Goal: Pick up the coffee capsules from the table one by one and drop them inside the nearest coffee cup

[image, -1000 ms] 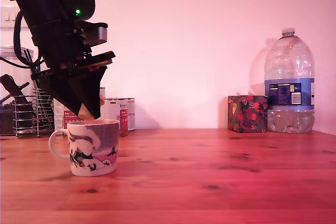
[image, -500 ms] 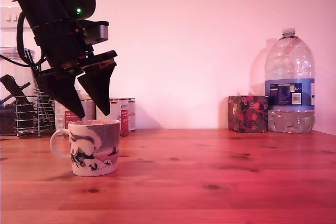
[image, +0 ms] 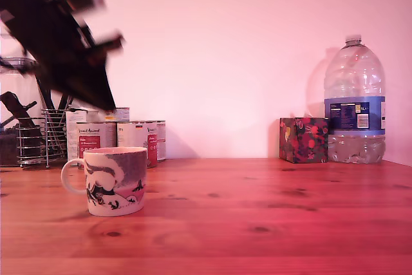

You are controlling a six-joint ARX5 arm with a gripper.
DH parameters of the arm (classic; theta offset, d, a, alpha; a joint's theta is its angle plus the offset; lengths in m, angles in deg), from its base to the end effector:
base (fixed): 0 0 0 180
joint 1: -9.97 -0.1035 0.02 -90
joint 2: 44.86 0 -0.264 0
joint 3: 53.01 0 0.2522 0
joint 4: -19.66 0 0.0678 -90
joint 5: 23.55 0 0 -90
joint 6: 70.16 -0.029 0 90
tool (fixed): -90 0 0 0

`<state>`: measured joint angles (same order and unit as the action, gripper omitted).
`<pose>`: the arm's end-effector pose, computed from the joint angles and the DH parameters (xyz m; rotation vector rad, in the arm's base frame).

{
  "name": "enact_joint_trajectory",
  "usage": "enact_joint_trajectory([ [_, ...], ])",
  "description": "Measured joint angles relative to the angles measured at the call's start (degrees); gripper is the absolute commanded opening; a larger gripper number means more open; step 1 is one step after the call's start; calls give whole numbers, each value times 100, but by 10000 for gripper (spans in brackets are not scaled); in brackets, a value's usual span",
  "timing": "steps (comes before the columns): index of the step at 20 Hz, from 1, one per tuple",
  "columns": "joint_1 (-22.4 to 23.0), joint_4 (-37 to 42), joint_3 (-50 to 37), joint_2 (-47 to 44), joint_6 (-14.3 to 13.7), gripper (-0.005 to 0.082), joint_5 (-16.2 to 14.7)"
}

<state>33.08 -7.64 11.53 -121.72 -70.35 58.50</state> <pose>0.2566 -0.1139 0.2452 0.0954 0.6928 -0.5213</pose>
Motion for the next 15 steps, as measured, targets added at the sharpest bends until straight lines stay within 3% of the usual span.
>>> enact_joint_trajectory([
  [3,0,411,-778,931,243,-20,70],
  [6,0,455,-1268,1637,291,-20,328],
  [11,0,195,-1394,2822,304,-20,382],
  [15,0,129,-1394,3042,302,-20,382],
])
